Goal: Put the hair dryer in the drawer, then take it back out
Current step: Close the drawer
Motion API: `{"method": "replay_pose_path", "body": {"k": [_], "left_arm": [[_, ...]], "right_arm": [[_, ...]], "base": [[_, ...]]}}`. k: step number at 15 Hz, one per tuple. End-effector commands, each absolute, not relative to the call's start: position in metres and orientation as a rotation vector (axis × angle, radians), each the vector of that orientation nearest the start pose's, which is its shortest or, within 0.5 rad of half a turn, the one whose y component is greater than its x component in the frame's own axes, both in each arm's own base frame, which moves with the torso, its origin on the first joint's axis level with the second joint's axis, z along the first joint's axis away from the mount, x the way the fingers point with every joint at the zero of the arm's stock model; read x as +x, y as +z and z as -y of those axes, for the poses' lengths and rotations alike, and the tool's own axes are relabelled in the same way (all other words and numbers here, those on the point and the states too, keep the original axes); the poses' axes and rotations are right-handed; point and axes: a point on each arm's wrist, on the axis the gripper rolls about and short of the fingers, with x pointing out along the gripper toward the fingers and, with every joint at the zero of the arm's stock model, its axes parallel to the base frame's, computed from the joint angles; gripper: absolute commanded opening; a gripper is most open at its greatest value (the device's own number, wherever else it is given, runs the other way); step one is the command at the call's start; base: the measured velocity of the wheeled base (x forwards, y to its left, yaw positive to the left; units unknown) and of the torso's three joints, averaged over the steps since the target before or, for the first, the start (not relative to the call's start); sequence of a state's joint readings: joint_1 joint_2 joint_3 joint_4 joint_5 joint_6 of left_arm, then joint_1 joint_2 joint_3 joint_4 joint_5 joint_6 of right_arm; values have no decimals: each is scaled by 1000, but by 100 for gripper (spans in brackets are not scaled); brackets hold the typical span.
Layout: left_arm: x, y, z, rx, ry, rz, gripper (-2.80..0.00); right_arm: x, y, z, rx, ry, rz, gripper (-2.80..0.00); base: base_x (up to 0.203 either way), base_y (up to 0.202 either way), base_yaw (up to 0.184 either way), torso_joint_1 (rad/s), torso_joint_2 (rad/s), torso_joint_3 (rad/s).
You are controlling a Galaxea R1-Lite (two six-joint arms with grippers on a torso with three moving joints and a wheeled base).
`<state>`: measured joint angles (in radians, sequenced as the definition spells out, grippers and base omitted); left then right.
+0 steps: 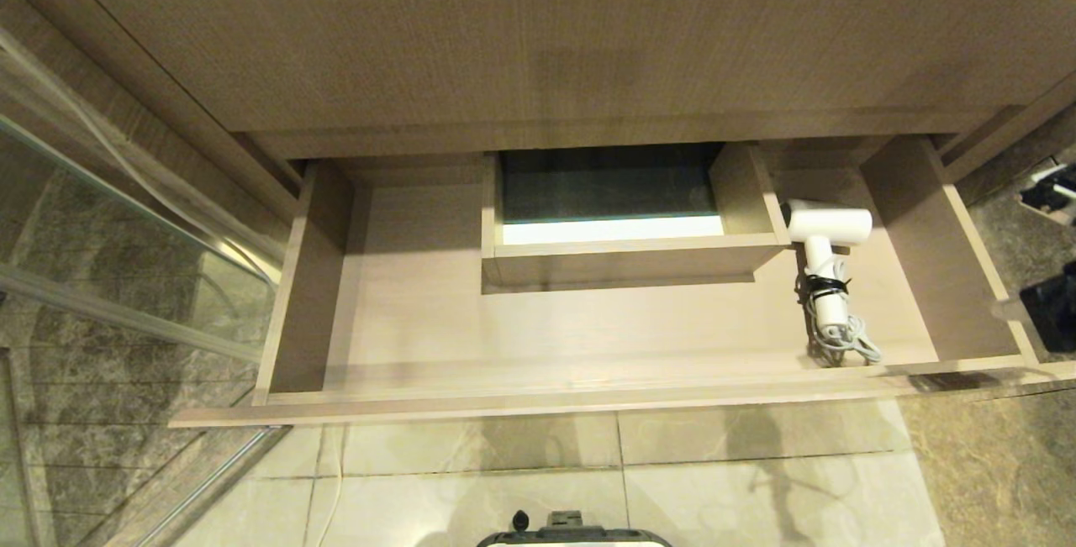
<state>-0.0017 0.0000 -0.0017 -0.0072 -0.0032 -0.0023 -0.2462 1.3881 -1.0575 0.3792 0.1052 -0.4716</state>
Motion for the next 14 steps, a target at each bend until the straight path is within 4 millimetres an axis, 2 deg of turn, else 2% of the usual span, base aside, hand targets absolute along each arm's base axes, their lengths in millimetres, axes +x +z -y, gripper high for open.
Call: {"method": "replay_pose_path", "body": {"k": [1, 4, 6, 10, 14], "left_arm": [[-23, 77, 0, -2, -5, 8, -280], [-23, 77, 0, -3, -5, 8, -280], [-23, 77, 0, -2, -5, 8, -280], [-23, 77, 0, -2, -5, 8, -280], [-23, 77, 0, -2, -5, 8, -280]], "right_arm": [[154, 230, 43, -349, 9, -795, -280], [125, 203, 38, -347, -10, -1019, -280], [119, 190, 36, -333, -3, -1089, -280], [125, 180, 38, -323, -3, -1100, -280], [141, 167, 42, -272, 9, -1104, -280]], "base": [[0, 0, 0, 0, 0, 0], [0, 0, 0, 0, 0, 0], [0, 0, 0, 0, 0, 0], [0, 0, 0, 0, 0, 0], [0, 0, 0, 0, 0, 0]]}}
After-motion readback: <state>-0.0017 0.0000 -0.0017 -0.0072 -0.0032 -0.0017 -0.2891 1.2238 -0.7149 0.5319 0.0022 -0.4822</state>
